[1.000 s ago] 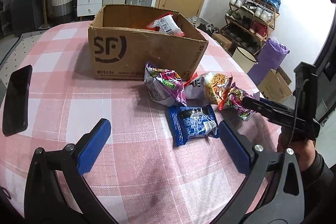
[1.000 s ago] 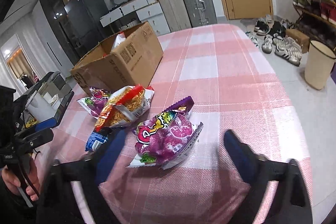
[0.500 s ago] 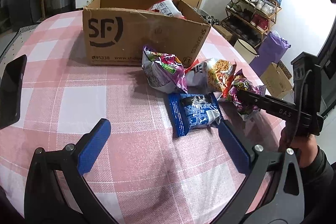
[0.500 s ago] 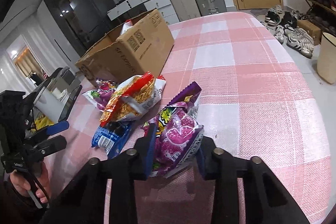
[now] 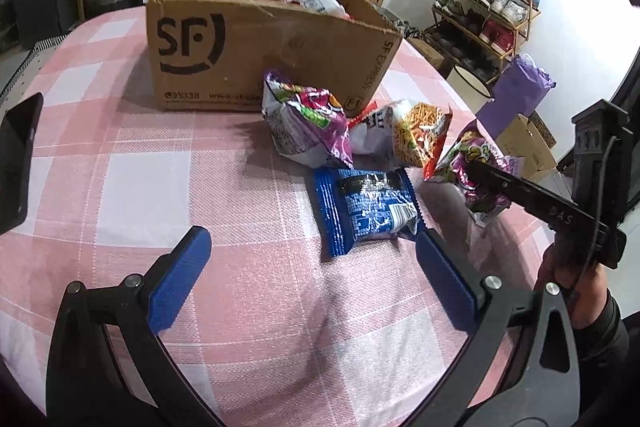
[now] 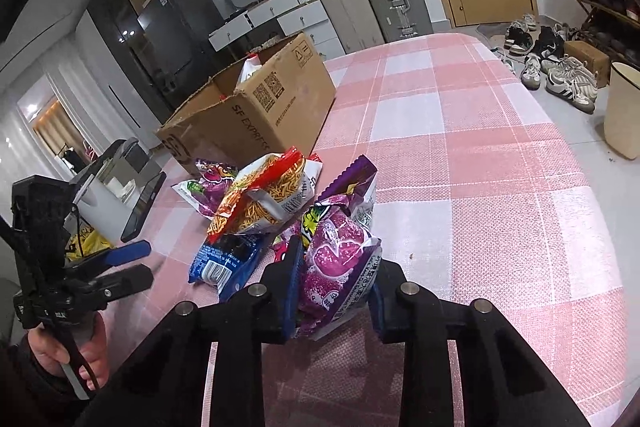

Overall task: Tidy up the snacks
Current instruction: 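Grasp the blue cookie pack with the left gripper while the right gripper holds the purple bag, then carry the blue cookie pack and purple candy bag over the box with both grippers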

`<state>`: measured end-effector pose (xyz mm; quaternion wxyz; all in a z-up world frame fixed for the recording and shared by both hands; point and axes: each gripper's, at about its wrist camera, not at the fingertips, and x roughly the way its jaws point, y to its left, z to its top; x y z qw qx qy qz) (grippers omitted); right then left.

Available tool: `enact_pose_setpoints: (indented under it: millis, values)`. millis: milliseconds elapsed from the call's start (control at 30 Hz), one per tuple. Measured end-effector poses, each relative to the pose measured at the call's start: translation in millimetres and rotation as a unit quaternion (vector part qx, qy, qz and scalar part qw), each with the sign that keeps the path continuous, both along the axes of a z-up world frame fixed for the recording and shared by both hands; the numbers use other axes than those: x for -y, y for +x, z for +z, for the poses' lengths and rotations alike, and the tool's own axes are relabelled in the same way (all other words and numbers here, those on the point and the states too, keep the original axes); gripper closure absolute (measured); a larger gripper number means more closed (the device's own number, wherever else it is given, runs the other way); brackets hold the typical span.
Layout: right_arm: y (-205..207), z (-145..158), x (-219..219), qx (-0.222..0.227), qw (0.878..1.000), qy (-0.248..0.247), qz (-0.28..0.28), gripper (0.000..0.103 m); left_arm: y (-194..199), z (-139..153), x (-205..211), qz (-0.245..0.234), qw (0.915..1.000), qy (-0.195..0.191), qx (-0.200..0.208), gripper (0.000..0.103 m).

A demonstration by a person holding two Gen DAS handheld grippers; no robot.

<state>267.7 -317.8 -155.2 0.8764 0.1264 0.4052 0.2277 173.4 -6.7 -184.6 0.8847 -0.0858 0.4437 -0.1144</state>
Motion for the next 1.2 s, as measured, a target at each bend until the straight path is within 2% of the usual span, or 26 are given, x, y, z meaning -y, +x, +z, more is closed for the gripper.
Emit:
enact_pose_setpoints:
  millis: [167,367,667,767,867,967,1000,1033,1200]
  values:
    - [-7.3,6.1,3.4,0.009,1.0,0.009,-0.001,0.075,13.5,-7.2,16.9,-0.013,0.9998,0.0,-0.015,0.001]
    - [-15.1,10.0,7.0,0.015,1.0,0.017,-0.001,0.075,37.0,-16.6,35.8,0.001,0.9982,-0.007,-0.06,0.001]
    - [-22.2,8.5,13.4,0.013,1.0,0.024,-0.005,0.075,69.1,-26.5,68.6,0.009,0.9969,0.015,-0.077,0.003]
    - [-23.4,7.3,14.3,0.011,1.0,0.026,-0.006,0.075,75.9,-31.1,75.9,0.021,0.9962,0.036,-0.077,0.012]
    - [-23.9,6.1,13.7,0.009,1.0,0.028,-0.007,0.075,84.0,-29.3,83.0,0.023,0.996,0.038,-0.077,0.021]
    - [-25.9,6.4,12.7,0.008,1.0,0.03,-0.005,0.075,89.4,-26.0,90.8,0.008,0.9971,0.024,-0.072,0.045]
    - [-26.9,7.1,12.1,0.009,1.0,0.029,-0.005,0.075,88.9,-26.0,92.1,0.005,0.9971,0.02,-0.074,0.057]
    - [-27.5,8.0,11.6,0.01,1.0,0.028,-0.005,0.075,87.9,-25.6,91.7,0.004,0.9971,0.022,-0.072,0.061]
    - [-31.6,12.8,8.6,0.013,1.0,0.026,-0.005,0.075,89.6,-22.3,93.9,-0.007,0.9977,0.017,-0.065,0.063]
